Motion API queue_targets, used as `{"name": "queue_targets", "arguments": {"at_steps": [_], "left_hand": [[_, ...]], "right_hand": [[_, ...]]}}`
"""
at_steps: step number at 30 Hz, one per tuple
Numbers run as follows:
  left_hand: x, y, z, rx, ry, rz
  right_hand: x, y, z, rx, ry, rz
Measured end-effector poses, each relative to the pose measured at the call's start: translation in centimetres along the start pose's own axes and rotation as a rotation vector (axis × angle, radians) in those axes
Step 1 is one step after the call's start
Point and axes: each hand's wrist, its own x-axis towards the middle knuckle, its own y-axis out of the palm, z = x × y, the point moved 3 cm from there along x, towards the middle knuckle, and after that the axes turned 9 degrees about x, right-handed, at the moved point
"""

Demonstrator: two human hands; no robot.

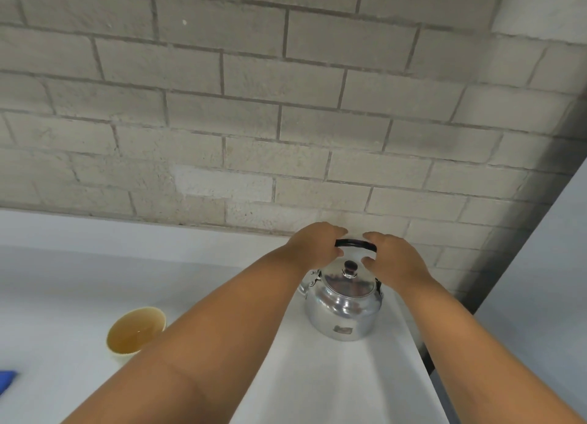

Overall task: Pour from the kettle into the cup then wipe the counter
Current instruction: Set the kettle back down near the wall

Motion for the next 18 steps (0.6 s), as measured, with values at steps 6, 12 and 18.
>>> {"name": "queue_targets", "arguments": {"at_steps": [6, 12, 18], "left_hand": [[-5.2, -1.3, 1.9, -0.157, -0.032, -0.128], [-17.2, -4.1, 7.7, -0.109, -0.244, -0.373], [-34.2, -3.5, 16.1, -0.131, -0.711, -0.524]], "right_hand": [[-1.9, -0.1, 4.3, 0.046, -0.031, 0.092], [-5.3, 2.2, 16.5, 0.021, -0.299, 0.178], [-11.5, 8.9, 31.4, 0.103, -0.626, 0.357]]}}
